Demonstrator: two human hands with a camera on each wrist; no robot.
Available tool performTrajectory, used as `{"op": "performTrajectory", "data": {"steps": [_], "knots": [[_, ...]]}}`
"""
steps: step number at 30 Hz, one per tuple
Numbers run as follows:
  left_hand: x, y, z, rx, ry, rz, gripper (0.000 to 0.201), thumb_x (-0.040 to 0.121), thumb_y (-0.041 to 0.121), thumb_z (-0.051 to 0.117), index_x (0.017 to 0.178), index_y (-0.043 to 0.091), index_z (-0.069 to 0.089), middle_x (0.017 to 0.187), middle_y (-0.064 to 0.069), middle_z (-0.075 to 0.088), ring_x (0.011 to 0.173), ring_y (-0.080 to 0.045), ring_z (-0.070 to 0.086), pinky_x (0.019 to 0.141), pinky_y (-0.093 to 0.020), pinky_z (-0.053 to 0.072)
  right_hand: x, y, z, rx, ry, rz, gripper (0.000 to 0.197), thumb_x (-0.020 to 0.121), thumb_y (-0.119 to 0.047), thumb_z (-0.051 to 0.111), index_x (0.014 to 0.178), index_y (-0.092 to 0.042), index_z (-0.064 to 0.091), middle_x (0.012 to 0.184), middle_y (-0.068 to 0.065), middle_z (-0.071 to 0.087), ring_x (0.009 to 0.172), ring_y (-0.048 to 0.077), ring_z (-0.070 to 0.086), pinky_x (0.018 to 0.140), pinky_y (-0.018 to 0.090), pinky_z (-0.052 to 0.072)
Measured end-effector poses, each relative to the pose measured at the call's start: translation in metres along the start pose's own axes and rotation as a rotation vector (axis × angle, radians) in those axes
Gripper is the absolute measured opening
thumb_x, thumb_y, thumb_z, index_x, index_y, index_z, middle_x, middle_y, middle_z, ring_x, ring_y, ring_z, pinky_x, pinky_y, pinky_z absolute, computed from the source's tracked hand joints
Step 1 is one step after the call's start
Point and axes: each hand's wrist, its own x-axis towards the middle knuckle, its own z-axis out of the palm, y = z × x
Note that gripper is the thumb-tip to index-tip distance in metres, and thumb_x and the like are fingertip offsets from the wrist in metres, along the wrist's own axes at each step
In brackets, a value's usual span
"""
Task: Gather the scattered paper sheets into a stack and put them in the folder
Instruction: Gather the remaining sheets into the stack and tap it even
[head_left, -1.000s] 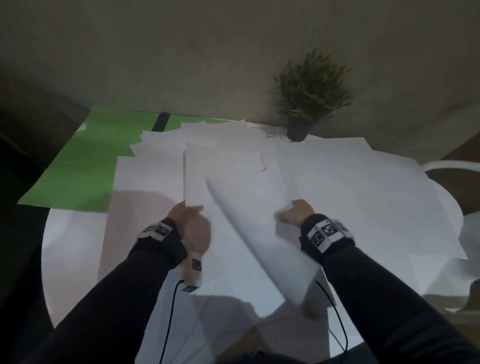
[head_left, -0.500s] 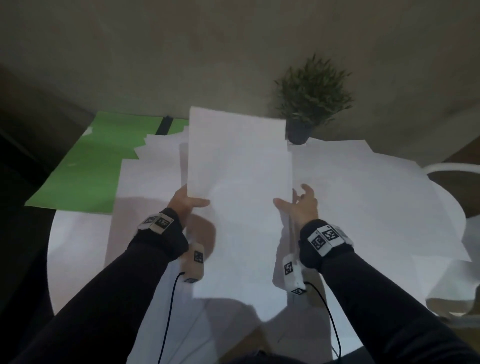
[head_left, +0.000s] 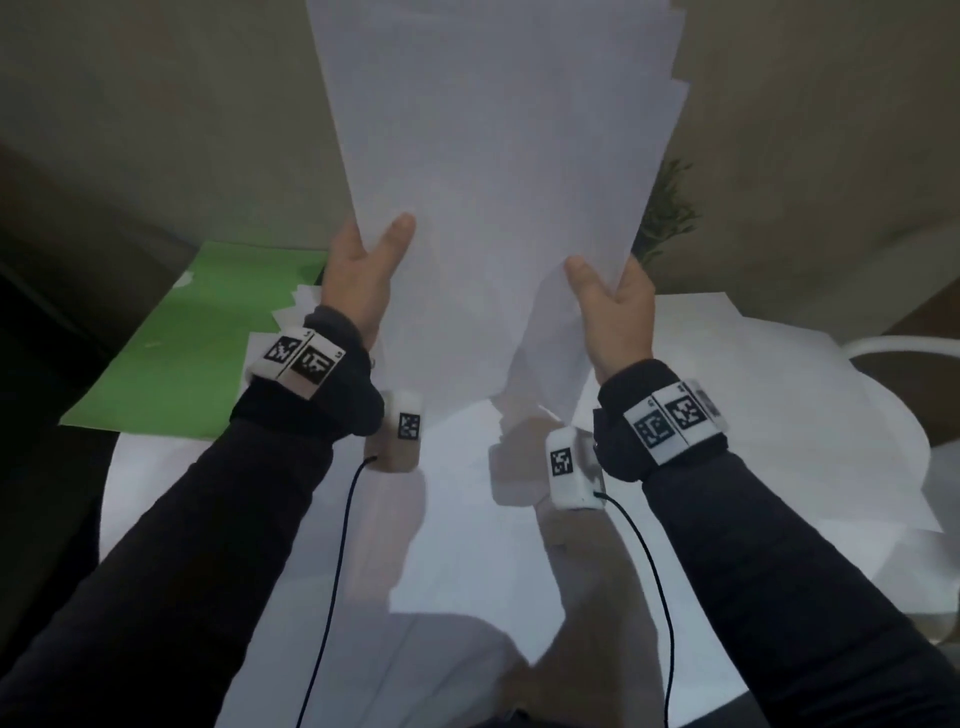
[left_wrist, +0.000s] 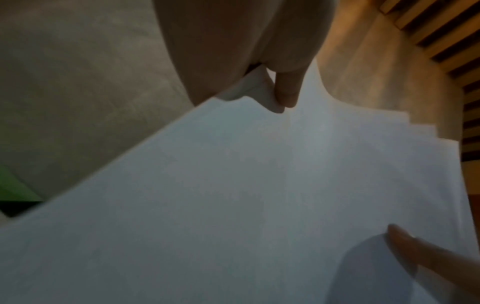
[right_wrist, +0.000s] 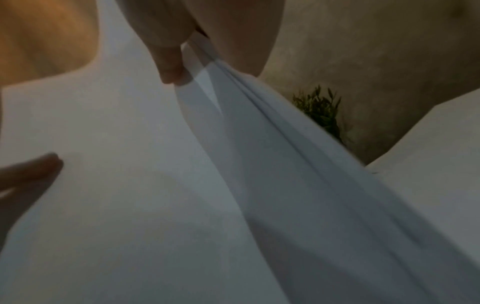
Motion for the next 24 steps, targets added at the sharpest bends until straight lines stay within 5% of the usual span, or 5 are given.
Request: {"op": "performTrajectory", "data": {"steps": [4, 7, 12, 19, 24], "knots": [[-0.014, -0.018, -0.006, 0.071, -0.038, -0.033, 0.032, 0.081, 0.018, 0.07, 0.11, 0.018, 0.056, 0.105, 0.003, 0.065, 0.095, -0.011, 0.063, 0.09, -0.027, 0.05, -0.013, 0.029, -0.006, -0.093, -0.03, 0.045, 0.036, 0.085, -0.016, 0.068, 0.119, -0.011, 0.057, 0.112, 0.003, 0.064, 0.103, 0.015, 0.062, 0.089, 0.024, 0.052], [-0.025, -0.041, -0.015, 0.147, -0.06, -0.125, 0.034, 0.079, 0.011, 0.072, 0.111, 0.013, 0.06, 0.103, -0.002, 0.067, 0.094, -0.018, 0.064, 0.091, -0.037, 0.05, -0.019, 0.051, -0.015, -0.2, -0.067, 0.131, 0.035, 0.082, -0.022, 0.072, 0.113, -0.012, 0.061, 0.107, 0.003, 0.067, 0.1, 0.019, 0.063, 0.09, 0.037, 0.053], [-0.033, -0.064, -0.021, 0.151, 0.016, -0.203, 0.023, 0.07, 0.013, 0.079, 0.087, 0.021, 0.066, 0.089, 0.004, 0.069, 0.087, -0.022, 0.065, 0.087, -0.034, 0.05, -0.015, 0.056, -0.013, -0.083, -0.042, 0.218, 0.048, 0.078, -0.014, 0.075, 0.119, -0.011, 0.052, 0.111, 0.003, 0.063, 0.1, 0.017, 0.061, 0.085, 0.026, 0.05], [-0.033, -0.071, -0.032, 0.151, -0.025, -0.227, 0.044, 0.056, 0.031, 0.085, 0.096, 0.018, 0.069, 0.099, -0.003, 0.073, 0.096, -0.025, 0.068, 0.089, -0.038, 0.052, -0.01, 0.063, -0.015, -0.071, -0.004, 0.268, 0.074, 0.073, -0.014, 0.08, 0.131, -0.01, 0.036, 0.122, 0.004, 0.055, 0.108, 0.018, 0.056, 0.095, 0.032, 0.047], [-0.038, -0.084, -0.032, 0.276, -0.004, -0.275, 0.029, 0.08, 0.018, 0.073, 0.105, 0.008, 0.064, 0.097, -0.008, 0.068, 0.092, -0.028, 0.064, 0.087, -0.041, 0.053, -0.01, 0.072, -0.018, -0.119, -0.137, 0.349, 0.073, 0.067, -0.03, 0.083, 0.127, -0.011, 0.044, 0.117, 0.006, 0.061, 0.104, 0.022, 0.062, 0.092, 0.039, 0.051]]}}
